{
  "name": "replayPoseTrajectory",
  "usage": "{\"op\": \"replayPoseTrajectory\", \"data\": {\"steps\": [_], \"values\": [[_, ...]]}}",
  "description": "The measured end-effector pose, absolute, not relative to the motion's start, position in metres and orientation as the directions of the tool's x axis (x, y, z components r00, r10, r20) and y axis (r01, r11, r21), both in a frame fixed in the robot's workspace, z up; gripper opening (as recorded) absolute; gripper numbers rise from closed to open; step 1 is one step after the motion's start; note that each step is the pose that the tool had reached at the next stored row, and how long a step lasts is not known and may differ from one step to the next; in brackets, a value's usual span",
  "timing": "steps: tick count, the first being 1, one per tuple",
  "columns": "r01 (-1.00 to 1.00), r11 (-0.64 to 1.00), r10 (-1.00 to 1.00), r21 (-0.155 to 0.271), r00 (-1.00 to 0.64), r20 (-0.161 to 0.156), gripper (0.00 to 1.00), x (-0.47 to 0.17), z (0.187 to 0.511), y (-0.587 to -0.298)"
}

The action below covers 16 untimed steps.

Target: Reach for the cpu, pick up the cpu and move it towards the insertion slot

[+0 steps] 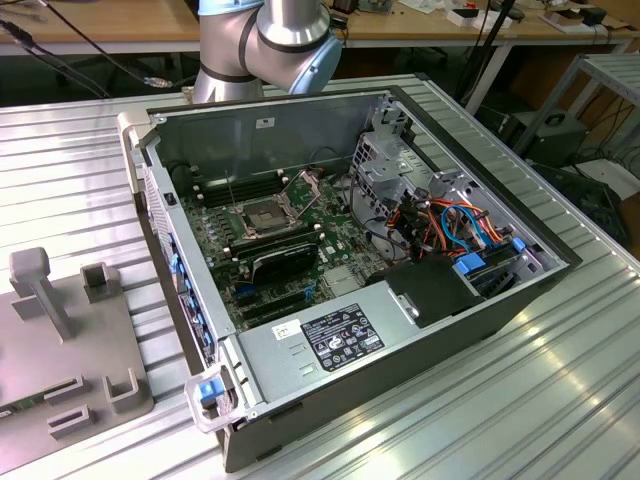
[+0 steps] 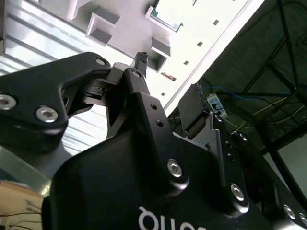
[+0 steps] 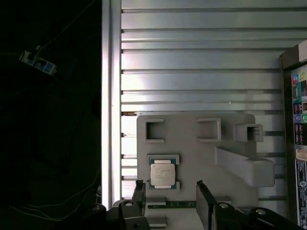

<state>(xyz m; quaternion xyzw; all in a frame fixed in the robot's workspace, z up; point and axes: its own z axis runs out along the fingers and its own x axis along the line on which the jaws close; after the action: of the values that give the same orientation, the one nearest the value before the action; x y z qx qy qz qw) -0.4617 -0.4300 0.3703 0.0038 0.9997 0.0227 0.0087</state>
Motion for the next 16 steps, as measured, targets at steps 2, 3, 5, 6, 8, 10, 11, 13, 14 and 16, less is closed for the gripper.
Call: {"op": "replayPoseTrajectory", "data": {"steps": [2, 3, 5, 6, 8, 10, 11, 13, 14, 16], "values": [[0.007, 0.999, 0.008, 0.045, -1.0, -0.017, 0.55, -0.462, 0.367, -0.43], [0.007, 0.999, 0.008, 0.045, -1.0, -0.017, 0.55, -0.462, 0.365, -0.431], [0.007, 0.999, 0.008, 0.045, -1.0, -0.017, 0.55, -0.462, 0.36, -0.432], [0.007, 0.999, 0.008, 0.045, -1.0, -0.017, 0.55, -0.462, 0.357, -0.434], [0.007, 0.999, 0.008, 0.046, -1.0, -0.017, 0.55, -0.462, 0.348, -0.44], [0.007, 0.999, 0.008, 0.046, -1.0, -0.017, 0.55, -0.462, 0.344, -0.442], [0.007, 0.999, 0.008, 0.046, -1.0, -0.017, 0.55, -0.462, 0.341, -0.443], [0.007, 0.999, 0.008, 0.046, -1.0, -0.017, 0.55, -0.462, 0.336, -0.443], [0.007, 0.999, 0.008, 0.046, -1.0, -0.017, 0.55, -0.462, 0.335, -0.443], [0.007, 0.999, 0.008, 0.046, -1.0, -0.017, 0.55, -0.462, 0.334, -0.443]]}}
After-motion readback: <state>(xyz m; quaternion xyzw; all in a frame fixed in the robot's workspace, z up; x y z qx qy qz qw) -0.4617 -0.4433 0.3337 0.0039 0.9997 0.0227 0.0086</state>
